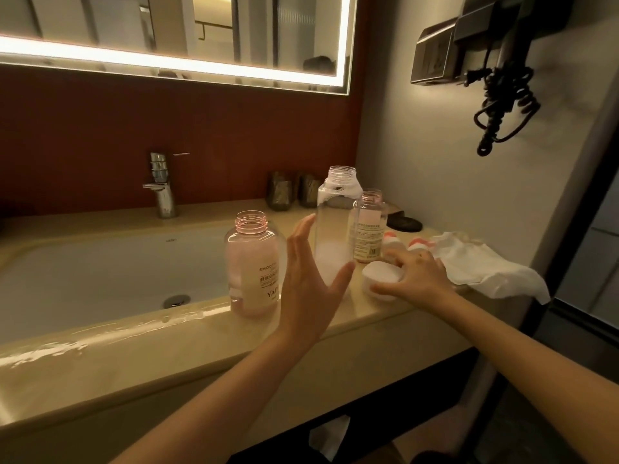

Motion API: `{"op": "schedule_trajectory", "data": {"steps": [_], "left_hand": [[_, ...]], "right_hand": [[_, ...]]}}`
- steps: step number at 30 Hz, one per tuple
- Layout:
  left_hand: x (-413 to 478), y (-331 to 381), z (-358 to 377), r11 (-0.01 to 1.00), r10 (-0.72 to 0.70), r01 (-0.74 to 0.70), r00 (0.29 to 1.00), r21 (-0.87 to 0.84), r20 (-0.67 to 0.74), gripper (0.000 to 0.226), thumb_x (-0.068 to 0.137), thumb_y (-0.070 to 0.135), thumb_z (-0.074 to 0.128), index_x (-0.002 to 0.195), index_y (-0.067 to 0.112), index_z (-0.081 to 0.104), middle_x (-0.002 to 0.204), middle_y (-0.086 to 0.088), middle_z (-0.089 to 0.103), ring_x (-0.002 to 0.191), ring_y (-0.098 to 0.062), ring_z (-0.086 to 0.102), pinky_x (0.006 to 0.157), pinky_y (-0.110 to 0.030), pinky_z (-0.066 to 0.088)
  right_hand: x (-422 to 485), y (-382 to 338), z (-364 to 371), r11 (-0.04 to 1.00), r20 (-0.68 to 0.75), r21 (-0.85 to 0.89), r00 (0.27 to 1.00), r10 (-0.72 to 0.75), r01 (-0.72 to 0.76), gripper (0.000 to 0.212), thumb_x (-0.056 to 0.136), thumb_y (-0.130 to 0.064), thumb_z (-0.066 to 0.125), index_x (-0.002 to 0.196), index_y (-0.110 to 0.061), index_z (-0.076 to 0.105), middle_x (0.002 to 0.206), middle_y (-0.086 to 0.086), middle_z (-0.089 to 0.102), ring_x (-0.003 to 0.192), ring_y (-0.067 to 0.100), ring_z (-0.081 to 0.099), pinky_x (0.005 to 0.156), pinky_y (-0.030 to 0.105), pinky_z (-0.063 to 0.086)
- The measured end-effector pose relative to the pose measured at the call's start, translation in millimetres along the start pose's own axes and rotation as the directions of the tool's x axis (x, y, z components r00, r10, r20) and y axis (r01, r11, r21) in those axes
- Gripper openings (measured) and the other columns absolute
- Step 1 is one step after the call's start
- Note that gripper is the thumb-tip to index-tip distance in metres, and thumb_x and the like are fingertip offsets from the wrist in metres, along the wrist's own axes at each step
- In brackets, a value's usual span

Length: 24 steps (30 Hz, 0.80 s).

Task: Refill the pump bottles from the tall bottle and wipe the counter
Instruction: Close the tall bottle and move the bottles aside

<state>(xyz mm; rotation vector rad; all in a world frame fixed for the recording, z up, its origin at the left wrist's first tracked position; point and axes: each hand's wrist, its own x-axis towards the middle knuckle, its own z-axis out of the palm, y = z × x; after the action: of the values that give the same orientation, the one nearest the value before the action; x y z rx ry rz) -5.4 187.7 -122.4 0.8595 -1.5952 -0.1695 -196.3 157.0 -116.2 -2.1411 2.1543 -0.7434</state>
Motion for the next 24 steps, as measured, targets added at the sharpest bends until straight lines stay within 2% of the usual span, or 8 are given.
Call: {"op": "schedule_trajectory", "data": {"steps": [3, 8, 11, 13, 15, 17, 20, 24], "left_hand": [[10, -6, 9, 0.995, -0.098, 0.098, 0.995, 0.003, 0.020, 0.090, 0.073, 0.028, 0.074, 0.141, 0.013, 0.017, 0.143, -0.008, 0.028, 0.128, -0.008, 0.027, 0.094, 0.005, 0.015], [25, -8, 22, 0.971, -0.227, 0.228, 0.974, -0.071, 0.019, 0.104, 0.065, 0.038, 0.078, 0.143, 0.020, 0.012, 0.146, -0.005, 0.024, 0.133, -0.016, 0.027, 0.099, -0.022, 0.026], [34, -5, 29, 0.952, -0.276, 0.279, 0.960, -0.127, 0.039, 0.105, 0.064, 0.038, 0.079, 0.143, 0.024, 0.012, 0.147, -0.006, 0.029, 0.133, -0.020, 0.032, 0.100, -0.028, 0.031], [38, -3, 32, 0.942, -0.310, 0.312, 0.950, -0.124, 0.039, 0.102, 0.064, 0.039, 0.079, 0.142, 0.024, 0.015, 0.143, -0.006, 0.038, 0.128, -0.021, 0.041, 0.100, -0.035, 0.039], [42, -4, 34, 0.938, -0.337, 0.337, 0.941, -0.078, 0.018, 0.093, 0.067, 0.038, 0.078, 0.139, 0.022, 0.023, 0.133, -0.003, 0.048, 0.117, -0.019, 0.051, 0.093, -0.038, 0.046], [44, -7, 36, 0.943, -0.333, 0.333, 0.943, -0.011, 0.007, 0.083, 0.069, 0.039, 0.077, 0.135, 0.019, 0.031, 0.126, 0.000, 0.054, 0.109, -0.015, 0.055, 0.087, -0.034, 0.049], [45, -9, 38, 0.946, -0.321, 0.321, 0.947, 0.039, 0.001, 0.080, 0.068, 0.040, 0.077, 0.132, 0.018, 0.036, 0.123, 0.002, 0.056, 0.104, -0.012, 0.056, 0.084, -0.030, 0.049], [45, -10, 40, 0.944, -0.323, 0.323, 0.946, 0.061, -0.018, 0.081, 0.066, 0.041, 0.079, 0.131, 0.018, 0.036, 0.121, 0.002, 0.057, 0.102, -0.013, 0.057, 0.082, -0.027, 0.048]], "right_hand": [[4, -4, -9, 0.995, -0.111, 0.101, 0.994, 0.015, -0.004, 0.065, 0.068, -0.054, 0.071, 0.124, -0.026, 0.053, 0.122, 0.004, 0.055, 0.115, 0.025, 0.041, 0.092, 0.039, 0.036], [23, -19, -43, 0.926, -0.267, 0.374, 0.962, 0.058, 0.048, 0.067, 0.069, -0.047, 0.073, 0.125, -0.016, 0.055, 0.116, 0.008, 0.060, 0.108, 0.028, 0.051, 0.090, 0.048, 0.046], [35, -42, -72, 0.854, -0.329, 0.502, 0.943, 0.045, 0.135, 0.060, 0.075, -0.041, 0.070, 0.126, -0.013, 0.054, 0.114, 0.005, 0.061, 0.102, 0.020, 0.056, 0.087, 0.036, 0.050], [41, -60, -88, 0.813, -0.360, 0.551, 0.932, 0.030, 0.187, 0.054, 0.079, -0.038, 0.068, 0.124, -0.012, 0.055, 0.108, 0.001, 0.059, 0.095, 0.014, 0.055, 0.077, 0.024, 0.048], [45, -77, -99, 0.768, -0.340, 0.604, 0.940, 0.008, 0.213, 0.052, 0.080, -0.036, 0.067, 0.124, -0.010, 0.056, 0.106, -0.001, 0.058, 0.094, 0.013, 0.054, 0.070, 0.016, 0.045], [48, -90, -106, 0.758, -0.294, 0.611, 0.955, -0.051, 0.229, 0.051, 0.081, -0.036, 0.066, 0.123, -0.009, 0.055, 0.108, 0.000, 0.057, 0.096, 0.014, 0.054, 0.064, 0.011, 0.042], [54, -99, -110, 0.791, -0.187, 0.567, 0.971, -0.148, 0.229, 0.050, 0.081, -0.034, 0.066, 0.122, -0.008, 0.056, 0.111, 0.004, 0.058, 0.097, 0.016, 0.055, 0.061, 0.011, 0.041], [57, -103, -113, 0.820, -0.119, 0.524, 0.973, -0.196, 0.229, 0.051, 0.079, -0.034, 0.068, 0.121, -0.007, 0.056, 0.109, 0.003, 0.057, 0.097, 0.015, 0.053, 0.062, 0.012, 0.040]]}}
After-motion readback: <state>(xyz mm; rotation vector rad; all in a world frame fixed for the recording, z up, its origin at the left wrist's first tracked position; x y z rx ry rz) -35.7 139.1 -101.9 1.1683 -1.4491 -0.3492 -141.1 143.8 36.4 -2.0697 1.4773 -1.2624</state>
